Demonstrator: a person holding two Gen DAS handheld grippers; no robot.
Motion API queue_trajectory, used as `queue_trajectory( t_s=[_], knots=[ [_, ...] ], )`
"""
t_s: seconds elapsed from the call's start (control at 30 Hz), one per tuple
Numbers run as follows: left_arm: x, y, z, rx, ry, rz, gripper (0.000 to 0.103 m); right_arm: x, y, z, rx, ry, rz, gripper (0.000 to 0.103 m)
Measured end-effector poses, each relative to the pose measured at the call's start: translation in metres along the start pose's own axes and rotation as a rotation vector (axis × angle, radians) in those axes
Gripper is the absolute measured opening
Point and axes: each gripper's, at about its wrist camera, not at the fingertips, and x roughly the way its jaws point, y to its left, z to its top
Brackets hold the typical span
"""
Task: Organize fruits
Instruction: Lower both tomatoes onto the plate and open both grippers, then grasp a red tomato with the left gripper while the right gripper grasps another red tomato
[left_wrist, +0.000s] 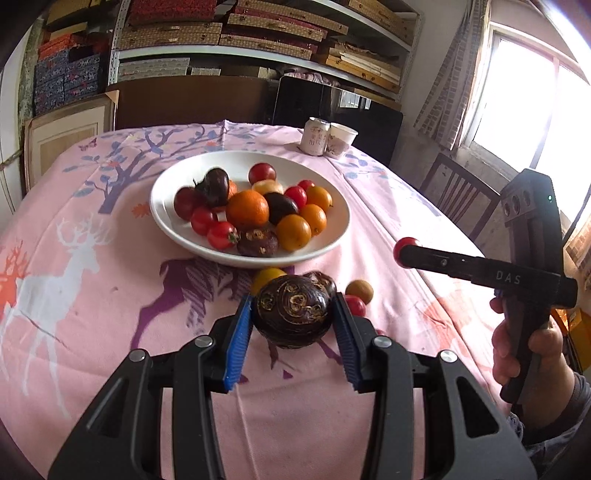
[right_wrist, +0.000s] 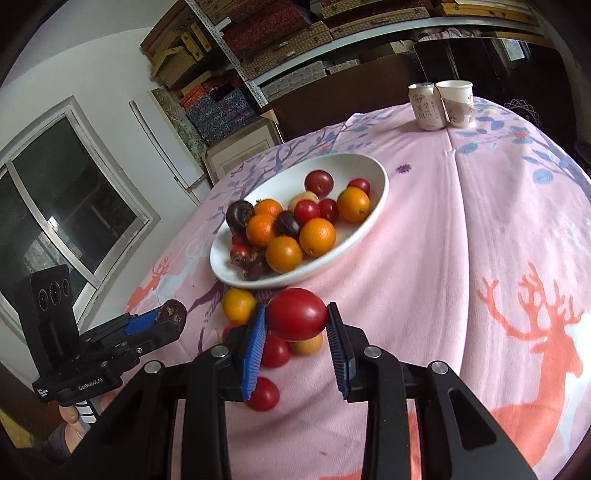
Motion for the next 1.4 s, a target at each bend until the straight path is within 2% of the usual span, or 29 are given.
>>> queue_trajectory(
  t_s=[0.17, 0.33, 0.37, 0.4, 0.47, 0.57, 0.67, 0.73, 0.83, 0.9, 1.03, 1.1, 1.17, 1.27, 1.33, 1.4],
  knots=[
    [0.022, 0.008, 0.054, 0.037, -0.015, 0.047, 0.042, 0.032, 0.012, 0.063, -0.003, 0.003, -0.007, 0.034],
    [0.073, 0.019, 0.091, 0.024, 0.047, 0.119, 0.042, 0.086, 0.006, 0.111, 0.057, 0.036, -0.049, 0.035],
    [0.08, 0.02, 0.094, 0.019, 0.051, 0.143, 0.048, 0.095, 0.004, 0.115, 0.069, 0.049, -0.045, 0.036],
    [0.084, 0.022, 0.097, 0.007, 0.05, 0.157, 0.053, 0.102, 0.002, 0.118, 0.076, 0.064, -0.045, 0.041],
    [0.077, 0.025, 0.097, -0.03, 0.021, 0.15, 0.072, 0.101, 0.002, 0.118, 0.076, 0.047, -0.065, 0.047],
    [0.054, 0.023, 0.084, -0.023, -0.021, 0.122, 0.082, 0.078, 0.006, 0.102, 0.054, 0.007, -0.053, 0.055],
    [0.035, 0.011, 0.058, 0.065, 0.011, 0.113, 0.082, 0.049, 0.009, 0.071, 0.035, 0.014, -0.035, 0.056],
    [0.028, -0.001, 0.033, 0.151, 0.056, 0.116, 0.082, 0.031, 0.014, 0.044, -0.015, 0.032, -0.06, 0.056],
    [0.033, -0.023, -0.005, 0.298, 0.123, 0.175, 0.082, 0.013, 0.019, 0.002, -0.071, 0.071, -0.08, 0.056],
    [0.041, -0.033, -0.022, 0.354, 0.136, 0.211, 0.081, 0.007, 0.02, -0.021, -0.08, 0.099, -0.074, 0.056],
    [0.056, -0.037, -0.023, 0.317, 0.171, 0.181, 0.07, 0.002, 0.022, -0.049, -0.077, 0.118, -0.084, 0.056],
    [0.063, -0.038, -0.02, 0.31, 0.175, 0.182, 0.068, 0.0, 0.023, -0.057, -0.07, 0.125, -0.084, 0.056],
    [0.071, -0.037, -0.018, 0.303, 0.193, 0.18, 0.054, -0.002, 0.025, -0.066, -0.077, 0.133, -0.101, 0.056],
    [0.078, -0.035, -0.016, 0.276, 0.206, 0.156, 0.048, -0.005, 0.029, -0.072, -0.109, 0.133, -0.133, 0.056],
    [0.075, -0.03, -0.015, 0.248, 0.196, 0.124, 0.044, -0.005, 0.032, -0.074, -0.123, 0.138, -0.132, 0.056],
    [0.069, -0.024, -0.014, 0.2, 0.185, 0.068, 0.036, -0.002, 0.038, -0.076, -0.147, 0.147, -0.125, 0.056]
  ],
)
